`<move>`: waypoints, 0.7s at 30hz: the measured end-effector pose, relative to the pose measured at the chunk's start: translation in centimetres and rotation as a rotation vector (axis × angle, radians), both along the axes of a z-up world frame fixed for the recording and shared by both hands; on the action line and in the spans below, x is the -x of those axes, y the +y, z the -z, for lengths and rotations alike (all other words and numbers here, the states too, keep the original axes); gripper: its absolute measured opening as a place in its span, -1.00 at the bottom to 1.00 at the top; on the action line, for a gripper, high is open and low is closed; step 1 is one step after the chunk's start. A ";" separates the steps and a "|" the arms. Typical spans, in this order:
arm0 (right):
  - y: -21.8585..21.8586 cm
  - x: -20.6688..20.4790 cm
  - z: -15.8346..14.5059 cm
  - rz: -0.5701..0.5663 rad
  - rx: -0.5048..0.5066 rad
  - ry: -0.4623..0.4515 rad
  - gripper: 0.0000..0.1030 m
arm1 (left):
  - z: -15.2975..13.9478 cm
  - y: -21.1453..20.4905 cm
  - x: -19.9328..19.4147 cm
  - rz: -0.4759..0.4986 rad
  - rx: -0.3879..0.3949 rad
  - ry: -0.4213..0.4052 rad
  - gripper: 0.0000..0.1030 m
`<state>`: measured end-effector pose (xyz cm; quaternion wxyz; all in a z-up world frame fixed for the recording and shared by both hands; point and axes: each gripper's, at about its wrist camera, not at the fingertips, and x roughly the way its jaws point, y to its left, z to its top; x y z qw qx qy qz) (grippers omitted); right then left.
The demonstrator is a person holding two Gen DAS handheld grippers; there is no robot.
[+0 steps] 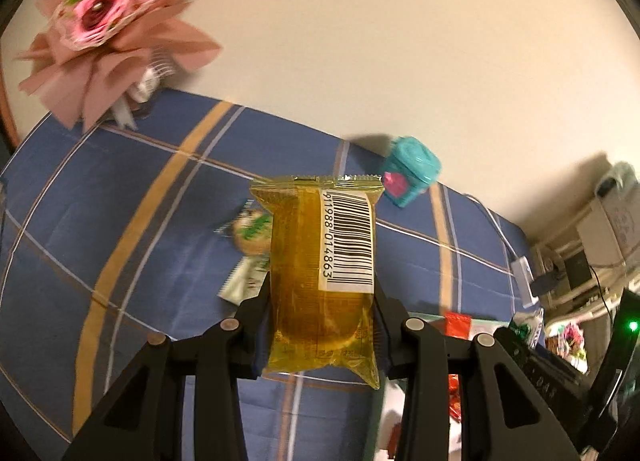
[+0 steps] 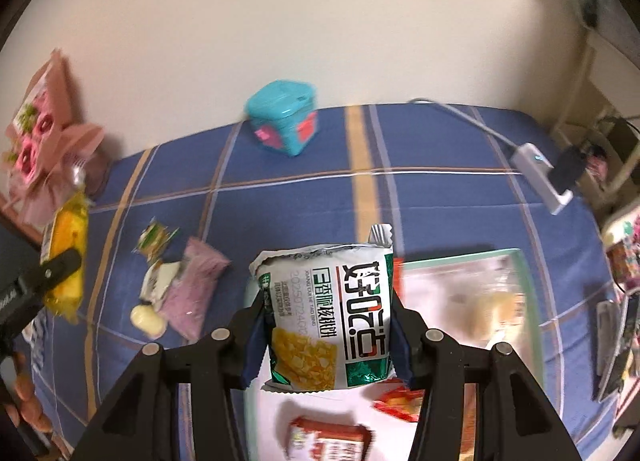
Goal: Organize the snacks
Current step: 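Lift and carry both packs over the white tray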
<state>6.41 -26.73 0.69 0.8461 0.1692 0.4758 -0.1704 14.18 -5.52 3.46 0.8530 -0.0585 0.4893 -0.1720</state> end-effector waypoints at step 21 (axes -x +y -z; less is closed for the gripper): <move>-7.8 3.0 2.8 0.187 0.008 0.065 0.04 | 3.2 -12.7 4.8 0.289 -0.098 0.045 -0.18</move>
